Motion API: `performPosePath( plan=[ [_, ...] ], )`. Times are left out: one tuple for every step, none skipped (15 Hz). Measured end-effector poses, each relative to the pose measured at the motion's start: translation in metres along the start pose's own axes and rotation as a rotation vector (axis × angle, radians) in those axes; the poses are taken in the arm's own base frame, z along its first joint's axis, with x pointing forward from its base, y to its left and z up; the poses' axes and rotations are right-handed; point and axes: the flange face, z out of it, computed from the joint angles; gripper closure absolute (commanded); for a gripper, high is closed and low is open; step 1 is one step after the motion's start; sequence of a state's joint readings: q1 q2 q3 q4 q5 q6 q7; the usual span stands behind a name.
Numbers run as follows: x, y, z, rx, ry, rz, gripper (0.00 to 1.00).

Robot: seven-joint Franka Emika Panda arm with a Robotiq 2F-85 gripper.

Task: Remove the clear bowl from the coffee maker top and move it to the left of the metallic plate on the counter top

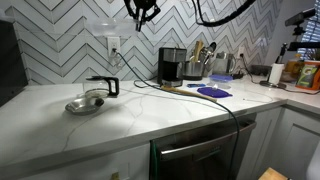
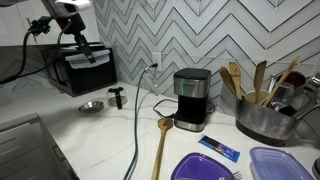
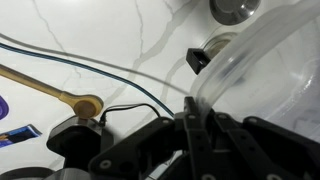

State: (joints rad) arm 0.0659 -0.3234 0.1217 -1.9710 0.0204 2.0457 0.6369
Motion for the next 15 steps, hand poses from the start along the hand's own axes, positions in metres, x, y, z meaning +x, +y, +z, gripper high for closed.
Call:
performPosePath(
  plan=[
    [0.000,0.000,0.000,0.000,0.000,-0.001,0.93],
    [0.000,0.000,0.000,0.000,0.000,-0.001,0.98],
    [0.000,0.000,0.000,0.000,0.000,-0.001,0.98],
    [0.000,0.000,0.000,0.000,0.001,-0.001,0.98],
    [0.000,-0.003,0.001,0.000,0.000,-0.008,0.98],
    [-0.003,-0.009,0.002,0.001,-0.002,-0.030,0.98],
    [-0.009,-0.019,0.005,0.002,-0.009,-0.065,0.98],
    [-0.017,-0.032,0.009,0.004,-0.019,-0.106,0.98],
    [-0.026,-0.047,0.015,0.007,-0.032,-0.149,0.98],
    [-0.036,-0.064,0.022,0.010,-0.048,-0.199,0.98],
    [-0.046,-0.079,0.031,0.013,-0.067,-0.247,0.98],
    [-0.056,-0.096,0.040,0.018,-0.087,-0.300,0.98],
    [-0.065,-0.111,0.050,0.024,-0.107,-0.352,0.98],
    [-0.073,-0.125,0.059,0.031,-0.126,-0.402,0.98],
    [-0.079,-0.138,0.069,0.040,-0.144,-0.455,0.98]
  ],
)
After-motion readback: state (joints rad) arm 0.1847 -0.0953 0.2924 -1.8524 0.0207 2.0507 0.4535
